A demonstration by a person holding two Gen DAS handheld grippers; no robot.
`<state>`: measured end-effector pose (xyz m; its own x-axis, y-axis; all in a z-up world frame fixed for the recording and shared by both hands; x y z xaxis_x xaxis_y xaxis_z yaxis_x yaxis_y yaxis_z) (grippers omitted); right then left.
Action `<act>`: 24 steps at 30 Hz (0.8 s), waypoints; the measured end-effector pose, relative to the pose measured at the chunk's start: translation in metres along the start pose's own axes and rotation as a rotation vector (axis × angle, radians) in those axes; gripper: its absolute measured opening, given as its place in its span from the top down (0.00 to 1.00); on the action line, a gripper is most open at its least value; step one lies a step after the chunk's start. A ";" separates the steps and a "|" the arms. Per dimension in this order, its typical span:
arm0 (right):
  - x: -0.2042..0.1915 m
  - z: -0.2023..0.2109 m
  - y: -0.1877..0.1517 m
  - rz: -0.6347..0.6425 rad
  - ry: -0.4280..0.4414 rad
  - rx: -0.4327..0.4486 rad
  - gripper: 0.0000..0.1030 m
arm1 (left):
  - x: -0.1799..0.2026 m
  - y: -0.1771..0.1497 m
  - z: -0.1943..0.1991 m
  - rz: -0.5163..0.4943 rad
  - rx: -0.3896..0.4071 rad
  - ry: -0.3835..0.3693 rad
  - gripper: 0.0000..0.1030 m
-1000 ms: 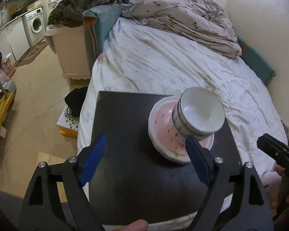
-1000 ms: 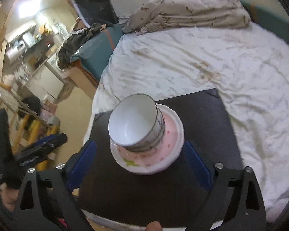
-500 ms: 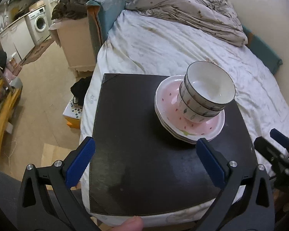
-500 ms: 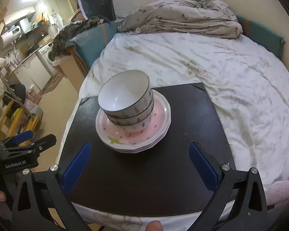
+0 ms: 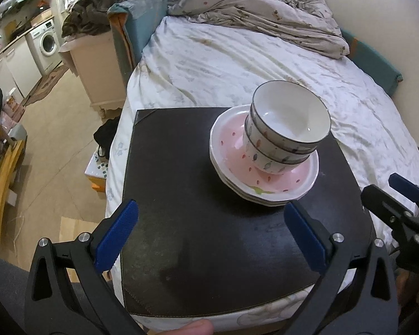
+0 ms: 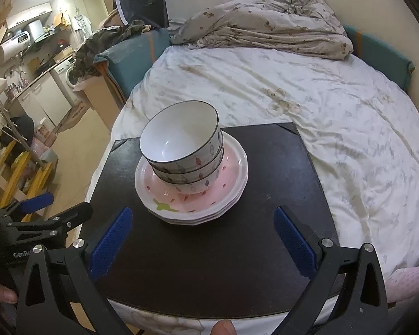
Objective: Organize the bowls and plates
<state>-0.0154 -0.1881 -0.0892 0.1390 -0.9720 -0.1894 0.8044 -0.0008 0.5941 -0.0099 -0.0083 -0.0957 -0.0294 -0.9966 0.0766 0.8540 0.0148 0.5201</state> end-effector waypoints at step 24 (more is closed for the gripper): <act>0.008 0.006 -0.001 -0.023 -0.017 0.007 0.00 | 0.008 0.001 0.001 -0.013 0.012 -0.005 0.00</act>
<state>-0.0184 -0.1971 -0.0869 0.1105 -0.9756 -0.1895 0.8033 -0.0246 0.5950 -0.0099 -0.0160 -0.0933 -0.0429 -0.9963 0.0743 0.8471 0.0031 0.5315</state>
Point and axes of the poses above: each gripper's, at about its wrist camera, not at the fingertips, and z roughly against the way its jaws point, x to its right, y to its top, the point moved 7 cm from there along -z, roughly the way its jaws point, and after that the axes turned 3 degrees about -x, right-handed, at the moved point
